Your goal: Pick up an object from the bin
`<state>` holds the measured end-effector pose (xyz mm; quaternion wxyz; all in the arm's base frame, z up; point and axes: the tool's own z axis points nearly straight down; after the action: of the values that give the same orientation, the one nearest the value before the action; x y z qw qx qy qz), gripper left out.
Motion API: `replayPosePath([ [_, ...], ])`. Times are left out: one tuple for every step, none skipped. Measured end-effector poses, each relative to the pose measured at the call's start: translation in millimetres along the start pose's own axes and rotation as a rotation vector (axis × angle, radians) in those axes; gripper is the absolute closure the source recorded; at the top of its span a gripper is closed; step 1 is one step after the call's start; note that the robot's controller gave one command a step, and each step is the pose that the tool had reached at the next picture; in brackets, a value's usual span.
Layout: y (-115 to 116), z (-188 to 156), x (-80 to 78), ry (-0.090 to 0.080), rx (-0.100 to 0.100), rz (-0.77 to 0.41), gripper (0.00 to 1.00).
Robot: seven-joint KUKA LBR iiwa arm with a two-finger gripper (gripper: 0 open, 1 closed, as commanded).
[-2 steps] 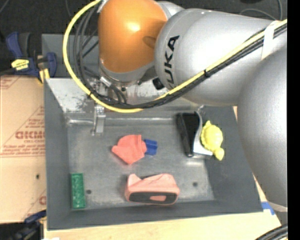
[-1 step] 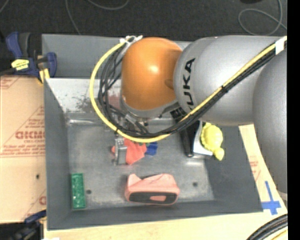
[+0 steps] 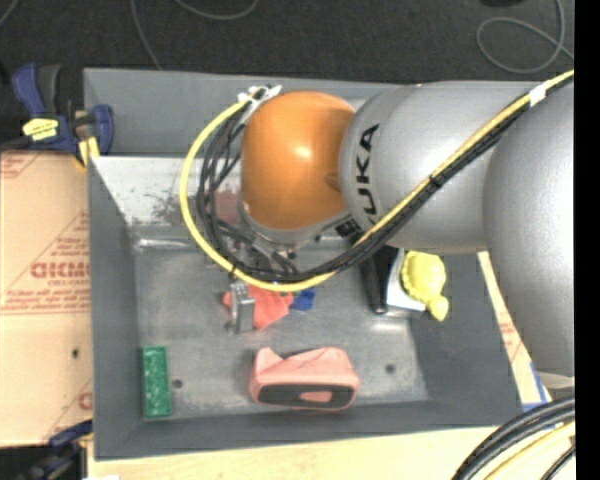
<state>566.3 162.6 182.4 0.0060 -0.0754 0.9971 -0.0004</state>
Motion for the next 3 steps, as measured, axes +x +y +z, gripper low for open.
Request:
replayPosePath([
  [-10,24,10.4,-0.004,-0.007,0.006,0.0],
  [-43,57,18.2,-0.001,0.0,0.029,0.0],
  [-92,95,20.9,-0.014,-0.006,-0.12,0.0],
])
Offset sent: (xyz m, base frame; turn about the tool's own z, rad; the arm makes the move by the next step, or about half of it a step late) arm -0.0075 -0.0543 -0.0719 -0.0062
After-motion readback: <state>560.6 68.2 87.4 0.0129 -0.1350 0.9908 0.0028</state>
